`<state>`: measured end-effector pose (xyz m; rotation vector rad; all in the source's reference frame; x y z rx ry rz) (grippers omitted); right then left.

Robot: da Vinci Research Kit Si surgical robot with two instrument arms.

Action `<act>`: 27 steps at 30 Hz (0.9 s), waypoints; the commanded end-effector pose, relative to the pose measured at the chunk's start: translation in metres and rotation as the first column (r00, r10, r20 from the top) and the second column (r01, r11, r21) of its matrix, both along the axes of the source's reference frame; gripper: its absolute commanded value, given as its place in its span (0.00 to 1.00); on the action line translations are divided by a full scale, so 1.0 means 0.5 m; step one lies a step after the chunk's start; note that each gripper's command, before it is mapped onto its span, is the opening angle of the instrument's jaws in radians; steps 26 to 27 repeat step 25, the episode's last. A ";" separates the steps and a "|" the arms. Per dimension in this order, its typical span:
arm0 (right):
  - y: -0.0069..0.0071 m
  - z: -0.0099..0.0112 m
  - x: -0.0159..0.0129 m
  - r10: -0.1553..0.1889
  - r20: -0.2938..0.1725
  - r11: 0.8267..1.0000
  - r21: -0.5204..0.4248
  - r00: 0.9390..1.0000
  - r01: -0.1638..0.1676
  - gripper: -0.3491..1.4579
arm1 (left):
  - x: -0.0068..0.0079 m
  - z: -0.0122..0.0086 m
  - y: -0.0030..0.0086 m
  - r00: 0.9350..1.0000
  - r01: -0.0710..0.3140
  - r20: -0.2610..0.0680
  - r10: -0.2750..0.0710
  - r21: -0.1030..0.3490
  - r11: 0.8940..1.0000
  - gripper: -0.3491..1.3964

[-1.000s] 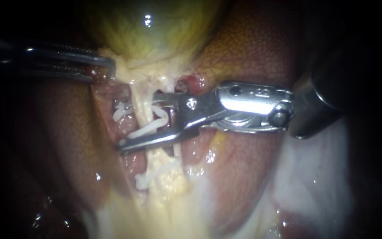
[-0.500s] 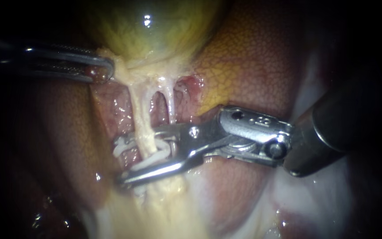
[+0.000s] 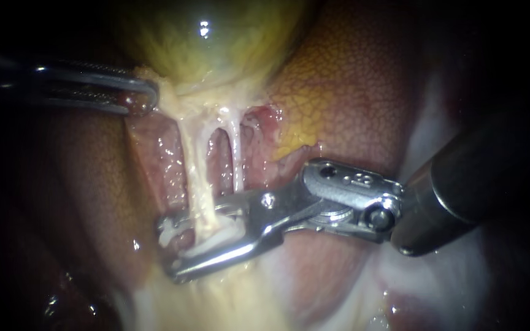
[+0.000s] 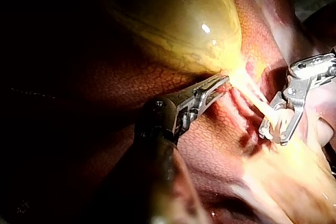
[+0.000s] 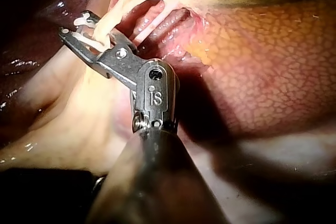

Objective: Clipping second clip left tube

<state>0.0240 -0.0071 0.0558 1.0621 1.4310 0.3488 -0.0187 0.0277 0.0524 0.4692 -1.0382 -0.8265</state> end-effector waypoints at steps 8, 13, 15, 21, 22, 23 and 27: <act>0.0007 0.0003 -0.0001 -0.002 0.010 1.000 0.023 1.000 0.001 0.00 | 0.0000 -0.0001 0.0000 1.000 0.000 0.000 0.000 0.000 1.000 0.00; 0.0014 0.0012 -0.0002 -0.001 0.017 0.999 0.032 1.000 0.000 0.00 | 0.0001 -0.0001 0.0000 1.000 0.000 0.000 0.000 0.000 1.000 0.00; 0.0013 0.0014 -0.0002 -0.001 0.017 0.999 0.032 1.000 0.000 0.00 | 0.0001 -0.0001 0.0000 1.000 0.000 0.000 0.000 0.000 1.000 0.00; 0.0011 0.0013 -0.0001 -0.002 0.019 0.999 0.037 1.000 0.002 0.00 | 0.0001 -0.0001 0.0000 1.000 0.000 0.000 0.000 0.000 1.000 0.00; 0.0011 0.0013 -0.0001 -0.002 0.019 0.999 0.037 1.000 0.002 0.00 | 0.0001 -0.0001 0.0000 1.000 0.000 0.000 0.000 0.000 1.000 0.00; 0.0011 0.0013 -0.0001 -0.002 0.019 0.999 0.037 1.000 0.002 0.00 | 0.0001 -0.0001 0.0000 1.000 0.000 0.000 0.000 0.000 1.000 0.00; 0.0011 0.0013 -0.0001 -0.002 0.019 0.999 0.037 1.000 0.002 0.00 | 0.0001 -0.0001 0.0000 1.000 0.000 0.000 0.000 0.000 1.000 0.00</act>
